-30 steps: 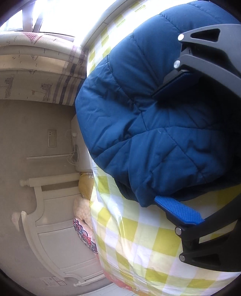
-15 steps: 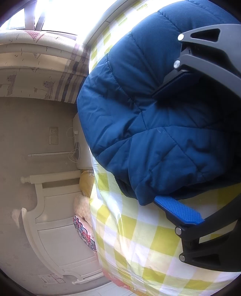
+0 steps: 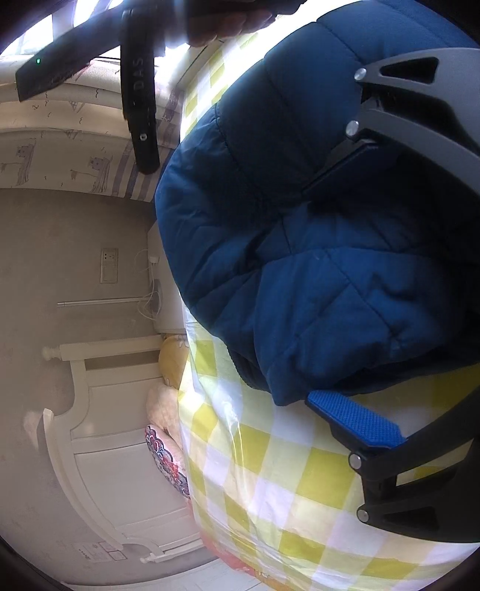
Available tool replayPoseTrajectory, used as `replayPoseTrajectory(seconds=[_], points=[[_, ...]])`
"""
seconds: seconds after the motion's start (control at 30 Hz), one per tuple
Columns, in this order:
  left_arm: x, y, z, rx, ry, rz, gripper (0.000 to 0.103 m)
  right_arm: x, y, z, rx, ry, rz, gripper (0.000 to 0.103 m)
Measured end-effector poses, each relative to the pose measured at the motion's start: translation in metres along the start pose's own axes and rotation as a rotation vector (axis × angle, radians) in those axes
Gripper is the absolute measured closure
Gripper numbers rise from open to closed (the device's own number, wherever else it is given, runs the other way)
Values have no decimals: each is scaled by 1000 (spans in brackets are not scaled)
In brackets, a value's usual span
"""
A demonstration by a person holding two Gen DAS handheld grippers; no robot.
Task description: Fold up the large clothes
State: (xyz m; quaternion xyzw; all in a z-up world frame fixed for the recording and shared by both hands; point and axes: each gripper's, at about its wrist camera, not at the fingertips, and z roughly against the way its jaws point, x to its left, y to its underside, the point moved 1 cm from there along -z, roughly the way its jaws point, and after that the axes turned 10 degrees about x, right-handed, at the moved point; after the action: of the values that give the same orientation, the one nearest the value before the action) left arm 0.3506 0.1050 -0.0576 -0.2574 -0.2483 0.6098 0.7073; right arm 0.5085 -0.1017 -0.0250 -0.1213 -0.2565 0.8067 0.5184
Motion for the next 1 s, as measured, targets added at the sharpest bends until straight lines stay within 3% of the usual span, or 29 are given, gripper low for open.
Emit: replayPoseTrajectory(seconds=[0.03, 0.07, 0.2, 0.27, 0.37, 0.43, 0.5, 0.53, 0.6, 0.67, 0.77, 0.8, 0.83, 0.9, 1.0], points=[[0, 0, -1, 1, 2, 3, 2, -5, 0, -38, 126, -15, -17, 39], [2, 0, -1, 4, 4, 12, 2, -9, 4, -64, 192, -53, -43, 34], [13, 1, -7, 26, 67, 50, 2, 7, -9, -57, 224, 41, 12, 31], [14, 2, -7, 22, 82, 57, 2, 15, -24, -37, 154, 63, 30, 31], [14, 4, -5, 9, 73, 59, 2, 42, -44, -21, 87, -107, 84, 31], [13, 6, -2, -6, 52, 65, 2, 75, -45, -35, 125, -134, 199, 31], [13, 8, 2, -25, 13, 68, 2, 96, -40, -75, 272, -56, 283, 31], [13, 9, 3, -32, -5, 72, 2, 95, -38, -90, 323, -56, 266, 30], [15, 9, 3, -29, -24, 83, 2, 85, -40, -97, 343, -83, 205, 28], [18, 8, 2, -14, -2, 87, 2, 85, -36, -83, 291, -60, 213, 28], [31, 9, 8, 40, 93, 111, 2, 64, -25, -26, 155, -104, 119, 24], [43, 13, 14, 54, 147, 162, 2, 50, -15, -1, 105, -155, 57, 22], [59, 19, 20, 64, 210, 227, 2, 34, -2, 24, 49, -206, -5, 9], [88, 39, 27, 95, 344, 358, 2, 1, 33, 68, -34, -263, -123, 4], [110, 68, 18, 190, 572, 449, 2, -35, 92, 88, 20, -398, -241, 4]])
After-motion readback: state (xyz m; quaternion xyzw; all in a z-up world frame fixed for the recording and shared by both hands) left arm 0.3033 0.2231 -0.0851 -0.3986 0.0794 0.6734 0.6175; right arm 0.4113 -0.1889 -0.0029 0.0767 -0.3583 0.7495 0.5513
